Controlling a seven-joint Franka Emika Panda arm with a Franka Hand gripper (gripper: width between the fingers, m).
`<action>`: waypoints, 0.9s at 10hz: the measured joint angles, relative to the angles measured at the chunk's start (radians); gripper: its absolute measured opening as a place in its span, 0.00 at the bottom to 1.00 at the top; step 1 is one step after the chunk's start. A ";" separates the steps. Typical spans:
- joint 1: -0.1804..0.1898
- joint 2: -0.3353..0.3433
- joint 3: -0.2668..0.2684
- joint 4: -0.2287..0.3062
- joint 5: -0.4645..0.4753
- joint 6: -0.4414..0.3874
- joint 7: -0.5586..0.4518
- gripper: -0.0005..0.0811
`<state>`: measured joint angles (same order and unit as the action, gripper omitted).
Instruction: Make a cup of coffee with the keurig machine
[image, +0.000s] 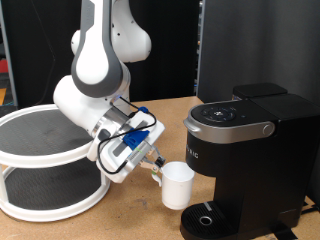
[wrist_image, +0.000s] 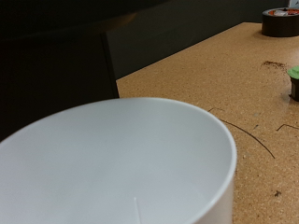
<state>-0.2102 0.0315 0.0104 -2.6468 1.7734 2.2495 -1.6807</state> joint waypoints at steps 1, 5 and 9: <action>0.002 0.007 0.012 0.003 0.029 0.002 -0.019 0.09; 0.011 0.039 0.056 0.023 0.113 0.013 -0.064 0.09; 0.015 0.073 0.090 0.034 0.183 0.019 -0.118 0.09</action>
<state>-0.1951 0.1043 0.1004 -2.6123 1.9561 2.2687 -1.7984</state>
